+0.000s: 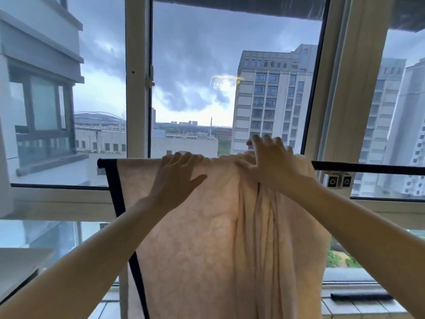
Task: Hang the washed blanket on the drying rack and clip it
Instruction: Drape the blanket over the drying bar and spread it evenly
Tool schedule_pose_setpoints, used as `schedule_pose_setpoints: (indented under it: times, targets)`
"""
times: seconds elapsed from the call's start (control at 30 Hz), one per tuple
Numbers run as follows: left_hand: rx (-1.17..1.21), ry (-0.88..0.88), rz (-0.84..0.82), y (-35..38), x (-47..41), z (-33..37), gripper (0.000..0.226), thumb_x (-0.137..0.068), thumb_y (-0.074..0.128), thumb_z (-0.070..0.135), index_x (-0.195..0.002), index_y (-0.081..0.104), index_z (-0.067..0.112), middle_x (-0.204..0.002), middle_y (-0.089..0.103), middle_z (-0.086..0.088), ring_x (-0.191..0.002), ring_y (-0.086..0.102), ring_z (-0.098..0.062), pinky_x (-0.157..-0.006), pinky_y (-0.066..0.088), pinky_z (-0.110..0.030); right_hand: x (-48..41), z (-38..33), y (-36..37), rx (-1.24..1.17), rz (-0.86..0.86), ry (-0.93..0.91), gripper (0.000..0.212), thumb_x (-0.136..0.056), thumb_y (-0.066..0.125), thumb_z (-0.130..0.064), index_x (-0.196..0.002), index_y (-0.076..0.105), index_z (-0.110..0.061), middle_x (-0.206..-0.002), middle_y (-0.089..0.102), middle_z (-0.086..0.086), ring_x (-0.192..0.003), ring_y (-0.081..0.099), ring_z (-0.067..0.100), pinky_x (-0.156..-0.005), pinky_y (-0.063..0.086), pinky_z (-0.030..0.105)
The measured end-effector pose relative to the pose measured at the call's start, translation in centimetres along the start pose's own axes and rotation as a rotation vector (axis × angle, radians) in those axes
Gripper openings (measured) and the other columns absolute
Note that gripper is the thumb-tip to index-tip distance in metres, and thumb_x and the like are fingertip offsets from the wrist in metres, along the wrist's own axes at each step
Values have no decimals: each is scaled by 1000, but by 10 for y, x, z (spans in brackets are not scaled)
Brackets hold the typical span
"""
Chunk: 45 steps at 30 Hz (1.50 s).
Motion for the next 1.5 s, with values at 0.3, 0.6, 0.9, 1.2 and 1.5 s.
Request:
schedule_pose_setpoints:
  times: [0.3, 0.6, 0.9, 1.2, 1.5]
  targets:
    - [18, 28, 154, 5, 2, -24, 22, -93, 52, 30, -108, 63, 18, -92, 67, 3, -83, 61, -22, -79, 46, -41, 1, 8, 11, 79, -63, -142, 36, -99, 34, -39, -135, 38, -41, -138, 49, -9, -121, 50, 30, -99, 40, 54]
    - [-5, 21, 148, 3, 4, -44, 26, -96, 52, 30, -111, 66, 14, -99, 70, -2, -87, 65, -24, -78, 45, -38, 23, 72, 2, 180, 59, 14, 39, -93, 39, -10, -124, 51, -30, -123, 56, -4, -115, 51, 23, -99, 39, 46]
    - [-9, 5, 189, 16, 43, -37, 56, -92, 55, 5, -145, 39, 11, -151, 38, -8, -144, 27, -24, -116, 21, -55, 40, 27, 43, 114, 273, -168, 49, -85, 59, -8, -133, 50, -5, -142, 46, 12, -140, 30, 31, -115, 13, 52]
    - [93, -239, 242, 20, 132, -56, 40, -83, 65, 6, -122, 58, 10, -133, 53, -10, -125, 43, -27, -109, 32, -35, 72, -45, 114, 29, 347, -289, 39, -86, 53, -16, -122, 58, -2, -137, 48, 19, -131, 36, 41, -108, 34, 50]
    - [581, -917, 128, 45, 222, -85, 66, -73, 82, 15, -122, 38, 10, -119, 42, 0, -102, 51, -16, -86, 46, -23, 124, -102, 216, -356, -200, 195, 37, -90, 51, -55, -97, 54, -19, -93, 54, -3, -85, 54, 17, -70, 50, 30]
Point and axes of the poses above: each hand's wrist, its own x-axis away from the middle knuckle, its own y-axis out of the palm, z = x × y, the point moved 1 cm from there along -x, towards the middle knuckle
